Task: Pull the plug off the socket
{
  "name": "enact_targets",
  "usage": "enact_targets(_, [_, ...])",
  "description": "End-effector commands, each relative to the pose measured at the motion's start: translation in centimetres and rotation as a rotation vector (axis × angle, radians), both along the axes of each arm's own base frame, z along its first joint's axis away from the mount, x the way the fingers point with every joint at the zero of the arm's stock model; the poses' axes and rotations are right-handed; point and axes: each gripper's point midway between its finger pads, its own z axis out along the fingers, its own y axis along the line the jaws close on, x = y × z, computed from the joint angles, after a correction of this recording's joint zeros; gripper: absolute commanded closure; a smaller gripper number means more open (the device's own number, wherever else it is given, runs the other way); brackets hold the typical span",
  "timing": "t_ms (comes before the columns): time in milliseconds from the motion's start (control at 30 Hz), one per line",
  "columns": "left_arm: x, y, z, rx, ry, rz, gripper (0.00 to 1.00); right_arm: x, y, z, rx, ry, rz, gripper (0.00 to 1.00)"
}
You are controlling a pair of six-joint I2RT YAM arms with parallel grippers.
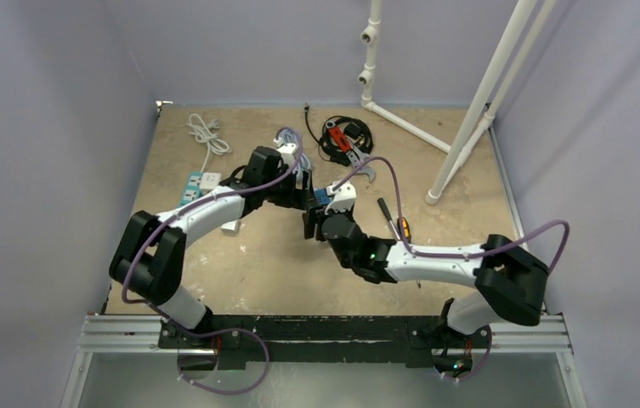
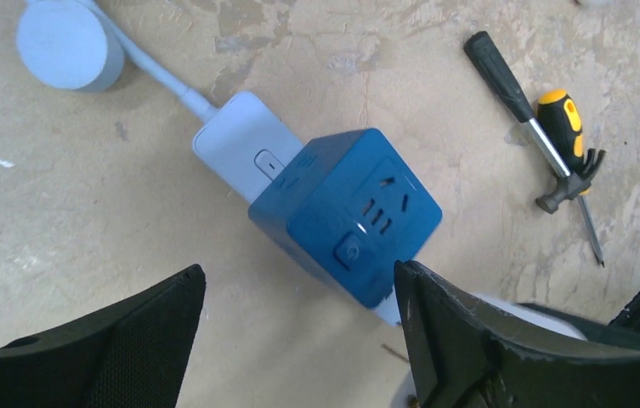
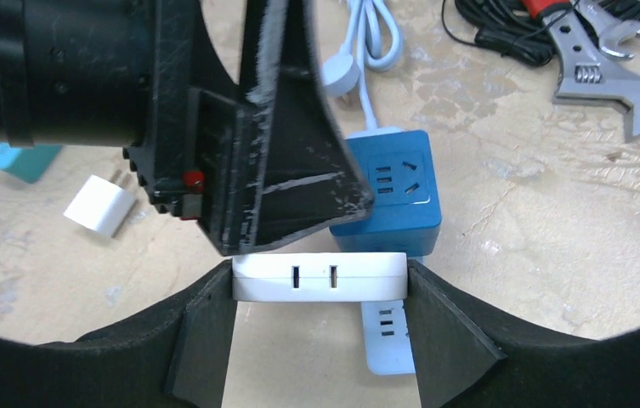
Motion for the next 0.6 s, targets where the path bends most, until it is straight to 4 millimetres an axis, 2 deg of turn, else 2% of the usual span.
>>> enact_targets(0, [0.0, 1.7, 5.8, -0.051, -0.17, -0.013, 0.16, -0.1, -0.8, 6.9, 0.194, -0.109, -0.004, 0.97])
enact_targets(133, [1.3, 4.6, 11.2, -0.142, -0.3, 0.068, 0.13, -0.3, -1.4, 8.9, 0.204, -0.139, 0.01, 0.95])
enact_targets(200, [2.0, 7.2, 12.7, -0.143, -0.337, 0.167, 0.13, -0.3, -1.2, 9.5, 0.202, -0.147, 0.027, 0.95])
enact_targets(267, [2.8, 10.7, 13.6, -0.082, -0.367, 0.305, 0.13, -0.1, -0.6, 10.3, 0.204, -0.165, 0.054, 0.95])
enact_targets(367, [2.9, 14.5, 15.7, -0.009, -0.434, 0.431, 0.13, 0.5, 1.5, 11.8, 0.214, -0.196, 0.128, 0.95])
enact_targets(433, [2.4, 15.5, 16.9, 0.006, -0.486, 0.458, 0.13, 1.0, 3.5, 12.2, 0.2, -0.199, 0.178, 0.95])
enact_targets(567, [1.7, 16.6, 17.4, 0.035, -0.52, 0.49, 0.12, 1.9, 8.1, 11.4, 0.17, -0.177, 0.275, 0.95])
